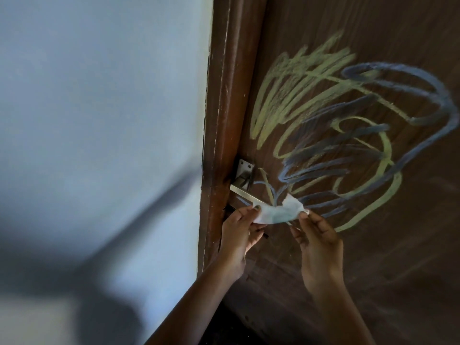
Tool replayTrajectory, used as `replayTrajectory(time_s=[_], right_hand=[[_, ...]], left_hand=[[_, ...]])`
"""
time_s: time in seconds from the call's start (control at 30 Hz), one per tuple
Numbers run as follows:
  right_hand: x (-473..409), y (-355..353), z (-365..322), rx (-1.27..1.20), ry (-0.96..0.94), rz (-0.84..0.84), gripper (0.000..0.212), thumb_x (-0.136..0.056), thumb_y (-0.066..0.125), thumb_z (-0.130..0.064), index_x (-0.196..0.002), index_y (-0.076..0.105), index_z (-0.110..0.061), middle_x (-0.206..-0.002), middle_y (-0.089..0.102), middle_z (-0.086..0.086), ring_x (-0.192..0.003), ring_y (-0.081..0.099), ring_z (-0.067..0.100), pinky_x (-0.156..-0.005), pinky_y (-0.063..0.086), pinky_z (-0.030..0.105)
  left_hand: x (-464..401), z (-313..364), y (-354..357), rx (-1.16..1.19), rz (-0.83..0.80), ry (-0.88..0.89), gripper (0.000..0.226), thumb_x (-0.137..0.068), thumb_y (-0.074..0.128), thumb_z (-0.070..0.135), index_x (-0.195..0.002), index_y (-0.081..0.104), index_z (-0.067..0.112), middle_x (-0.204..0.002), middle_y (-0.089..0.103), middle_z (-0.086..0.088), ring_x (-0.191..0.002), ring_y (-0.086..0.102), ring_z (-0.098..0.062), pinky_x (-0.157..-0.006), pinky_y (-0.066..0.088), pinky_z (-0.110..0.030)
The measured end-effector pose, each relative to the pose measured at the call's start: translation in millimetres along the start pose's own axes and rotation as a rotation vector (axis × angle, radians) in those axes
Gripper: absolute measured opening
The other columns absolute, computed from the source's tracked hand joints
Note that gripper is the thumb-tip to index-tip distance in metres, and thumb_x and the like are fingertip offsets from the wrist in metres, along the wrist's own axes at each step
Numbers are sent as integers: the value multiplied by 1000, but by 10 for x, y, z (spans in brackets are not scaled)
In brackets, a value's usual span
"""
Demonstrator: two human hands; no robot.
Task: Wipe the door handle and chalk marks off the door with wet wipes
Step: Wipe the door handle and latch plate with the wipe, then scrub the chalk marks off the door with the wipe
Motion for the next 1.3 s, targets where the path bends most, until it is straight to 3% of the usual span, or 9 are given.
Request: replayTrajectory(time_s=[0.17,0.3,0.43,0.63,0.77,0.9,1.03,1.13,1.3], right_hand=[[34,-10,135,-283,205,11,18,-92,48,-1,-102,63,-3,-102,70,14,-101,66,25,-84,54,33],[81,2,141,-368,293,0,21,-92,39,-7,-87,59,-3,-91,66,15,-96,63,31,-81,50,38],[34,-12,62,-189,239,-73,25,-93,49,-29,-79,57,-9,-80,65,9,-79,64,23,-73,48,35],[-57,151,-16,179,108,-290,68,-62,83,-40,-118,58,-11,-109,69,9,-104,65,24,-85,53,39],[-27,221,-142,289,16,-369,31,-67,72,-28,-95,69,-15,-91,75,1,-88,70,15,-74,56,27],[-4,276,-230,289,-34,-382,23,-68,71,-26,-85,70,-10,-82,74,5,-76,70,16,-61,54,22],[-56,266,-299,169,-31,-323,27,-67,71,-21,-88,66,-5,-83,72,10,-79,67,23,-64,53,29],[-121,172,-494,84,-75,-145,19,-74,71,-12,-91,64,-8,-90,71,11,-84,66,26,-63,53,29],[175,-79,-1759,161,-817,423,21,-84,66,-6,-104,60,-11,-93,64,-4,-77,62,-10,-61,48,8]], left_hand=[[37,2,94,174,-98,-22,16,-90,60,16,-105,61,17,-108,67,-7,-102,66,-19,-81,56,-29],[30,89,154,78,-128,56,18,-91,57,20,-109,60,17,-110,67,-7,-101,66,-18,-84,56,-29],[36,247,231,-114,-156,191,12,-90,59,22,-101,63,25,-109,66,0,-106,64,-19,-83,56,-28],[112,471,426,-416,-300,354,17,-91,59,15,-90,66,31,-82,69,20,-85,65,2,-68,54,-15],[129,618,521,-506,-384,422,15,-90,60,9,-98,69,18,-85,70,16,-85,65,5,-72,52,-12],[115,712,581,-528,-437,476,19,-89,61,7,-105,70,9,-96,70,5,-91,66,-2,-74,52,-14],[50,766,627,-511,-421,518,20,-88,62,5,-107,68,1,-100,71,-3,-93,66,-7,-74,53,-17],[-36,856,628,-515,-367,597,20,-90,62,13,-109,66,13,-103,69,6,-94,65,-3,-78,52,-17],[-23,1235,536,-753,-85,920,28,-92,55,29,-119,59,25,-109,59,24,-102,57,5,-83,47,-12]])
Point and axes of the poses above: each hand's wrist, its own x-axis away from the middle knuckle, its own y-axis out of the palm, z = x × y, the point moved 9 cm from there along -x, towards the middle knuckle
